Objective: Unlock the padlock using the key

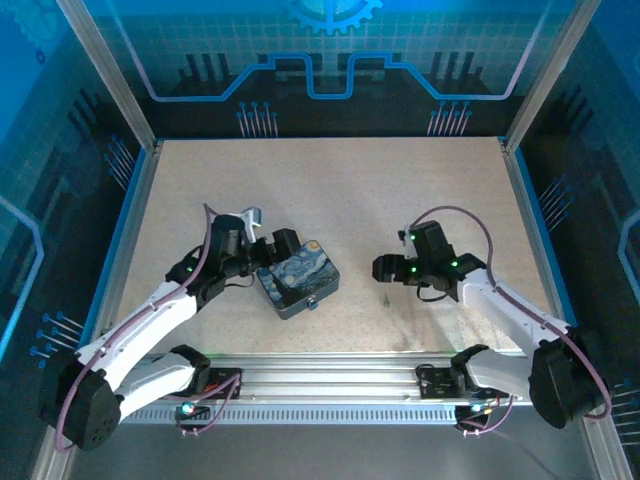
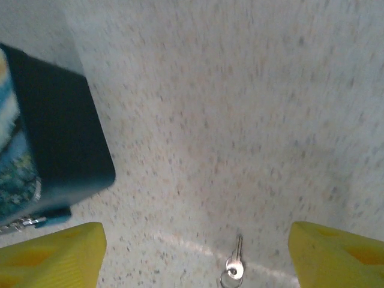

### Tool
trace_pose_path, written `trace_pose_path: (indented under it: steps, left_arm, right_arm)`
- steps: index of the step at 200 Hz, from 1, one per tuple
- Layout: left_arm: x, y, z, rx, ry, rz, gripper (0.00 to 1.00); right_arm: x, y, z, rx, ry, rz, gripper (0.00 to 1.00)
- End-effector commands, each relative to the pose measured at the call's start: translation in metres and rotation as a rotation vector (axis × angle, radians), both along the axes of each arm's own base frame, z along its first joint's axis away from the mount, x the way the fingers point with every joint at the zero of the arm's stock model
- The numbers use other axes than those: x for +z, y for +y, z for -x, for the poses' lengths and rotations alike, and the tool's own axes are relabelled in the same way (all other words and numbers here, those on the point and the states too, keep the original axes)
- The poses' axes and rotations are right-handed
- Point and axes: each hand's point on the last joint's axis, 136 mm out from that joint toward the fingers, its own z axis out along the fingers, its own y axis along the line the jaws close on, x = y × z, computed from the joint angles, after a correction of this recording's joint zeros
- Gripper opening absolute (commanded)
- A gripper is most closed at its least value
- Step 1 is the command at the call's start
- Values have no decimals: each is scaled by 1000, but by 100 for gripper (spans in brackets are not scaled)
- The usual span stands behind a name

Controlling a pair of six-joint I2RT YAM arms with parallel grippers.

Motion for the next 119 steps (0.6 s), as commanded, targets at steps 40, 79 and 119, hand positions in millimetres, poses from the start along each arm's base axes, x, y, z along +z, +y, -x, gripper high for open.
trace_pose_path:
  steps: [40,79,119]
  left_arm:
    - [-19,-33,27,-70,74,67,99]
    - [-26,-36,29,-83,90,56,99]
    - [-28,-33,31,-75,91,41,99]
  right_arm:
    - [-46,9,29,-20,172,116,71]
    - [-61,11,28,-54,225,174,58]
    - [-66,6,33,-70,239,253,56]
